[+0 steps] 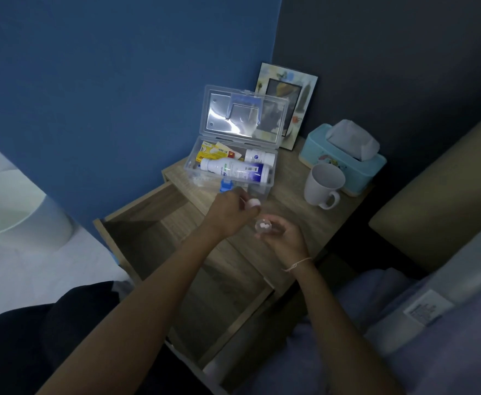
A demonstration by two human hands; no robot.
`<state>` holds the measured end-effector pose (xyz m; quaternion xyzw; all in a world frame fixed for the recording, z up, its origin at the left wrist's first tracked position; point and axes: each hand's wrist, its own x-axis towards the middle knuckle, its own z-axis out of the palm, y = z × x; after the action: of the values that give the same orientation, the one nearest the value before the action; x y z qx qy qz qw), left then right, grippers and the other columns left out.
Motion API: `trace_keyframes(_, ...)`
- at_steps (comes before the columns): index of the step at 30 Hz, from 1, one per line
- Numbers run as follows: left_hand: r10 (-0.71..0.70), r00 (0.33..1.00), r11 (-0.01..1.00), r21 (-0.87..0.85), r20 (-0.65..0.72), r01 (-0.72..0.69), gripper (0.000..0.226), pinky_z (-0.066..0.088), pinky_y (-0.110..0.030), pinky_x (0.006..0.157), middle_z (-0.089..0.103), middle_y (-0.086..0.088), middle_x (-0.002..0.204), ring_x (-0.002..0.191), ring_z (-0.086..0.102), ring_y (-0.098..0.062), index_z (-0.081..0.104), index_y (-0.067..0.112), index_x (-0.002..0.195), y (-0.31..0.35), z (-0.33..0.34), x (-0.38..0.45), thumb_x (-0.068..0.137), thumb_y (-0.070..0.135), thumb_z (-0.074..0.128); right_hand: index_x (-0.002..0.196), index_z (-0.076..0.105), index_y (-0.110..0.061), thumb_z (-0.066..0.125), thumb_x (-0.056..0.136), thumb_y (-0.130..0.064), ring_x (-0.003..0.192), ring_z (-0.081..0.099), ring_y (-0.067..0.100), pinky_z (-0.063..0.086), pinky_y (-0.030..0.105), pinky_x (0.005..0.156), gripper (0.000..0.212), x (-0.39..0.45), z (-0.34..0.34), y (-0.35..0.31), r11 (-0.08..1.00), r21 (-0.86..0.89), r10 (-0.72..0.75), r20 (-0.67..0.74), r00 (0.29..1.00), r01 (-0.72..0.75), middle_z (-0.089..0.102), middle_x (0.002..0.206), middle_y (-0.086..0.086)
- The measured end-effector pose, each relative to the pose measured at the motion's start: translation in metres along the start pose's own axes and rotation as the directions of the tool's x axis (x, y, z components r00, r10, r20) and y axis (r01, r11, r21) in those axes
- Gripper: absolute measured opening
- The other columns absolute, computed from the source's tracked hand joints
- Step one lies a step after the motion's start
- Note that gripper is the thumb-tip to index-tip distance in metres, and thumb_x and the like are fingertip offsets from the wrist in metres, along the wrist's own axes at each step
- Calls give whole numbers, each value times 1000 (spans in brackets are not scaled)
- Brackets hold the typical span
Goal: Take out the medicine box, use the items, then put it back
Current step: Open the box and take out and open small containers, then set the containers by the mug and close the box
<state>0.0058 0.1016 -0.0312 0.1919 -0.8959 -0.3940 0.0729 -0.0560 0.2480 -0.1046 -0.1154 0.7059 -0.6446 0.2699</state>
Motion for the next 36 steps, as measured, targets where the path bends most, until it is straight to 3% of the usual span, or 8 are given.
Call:
trace_keyframes(2,-2,1000,1000,6,-1,2,31,47,-27,72,67,-8,97,85,61,-17,61,6,101,-8,5,-1,86,33,65,95,66,-34,74,73,-3,103,65,14,55,30,83,38,0,-3,10,993,-117,-29,-59,998,22,70,104,-4)
trace_keyframes(5,1,1000,998,67,17,-2,33,50,-32,78,63,-12,107,93,61,-22,59,7,109,-22,13,-2,87,30,64,95,63,-35,73,75,-6,98,63,7,51,21,83,37,-2,-1,20,957,-280,-122,-145,982,78,69,102,-8)
trace_keyframes(9,-14,996,990,142,84,2,35,50,-36,84,59,-14,114,98,59,-26,57,8,117,-37,27,-2,88,28,61,113,64,-13,70,80,-11,109,60,20,47,38,96,33,1,9,29,900,-426,-204,-239,949,86,68,114,6)
trace_keyframes(12,-12,992,982,189,124,-12,37,49,-36,87,57,-15,118,102,58,-29,55,8,120,-45,38,0,89,28,58,116,62,-13,67,84,-18,114,56,21,42,34,99,33,1,16,32,839,-534,-282,-266,922,103,65,118,6)
trace_keyframes(15,41,989,966,249,139,-75,39,49,-41,91,56,-15,122,105,57,-29,54,9,124,-52,46,1,90,29,56,120,58,-13,62,87,-24,119,51,22,40,41,103,35,3,18,34,768,-634,-298,-228,927,91,60,125,7)
trace_keyframes(26,152,982,954,242,115,-176,40,46,-46,89,55,-17,120,107,54,-35,56,6,122,-64,54,-1,92,31,56,128,53,-18,61,82,-25,127,44,22,32,42,109,47,7,15,40,703,-708,-287,-197,937,67,55,132,5)
trace_keyframes(31,290,955,918,268,53,-294,36,49,-45,88,57,-17,124,104,57,-33,57,2,123,-64,56,-15,97,25,49,127,54,-20,63,79,-25,121,47,22,32,36,103,49,8,14,42,712,-699,-294,-203,934,72,57,125,4)
trace_keyframes(36,382,916,852,337,123,-400,41,47,-36,101,51,-15,139,123,53,-26,47,7,137,-71,56,-29,99,22,43,127,54,-19,61,80,-30,119,48,21,32,34,101,49,8,14,42,698,-711,-314,-200,928,83,58,124,4)
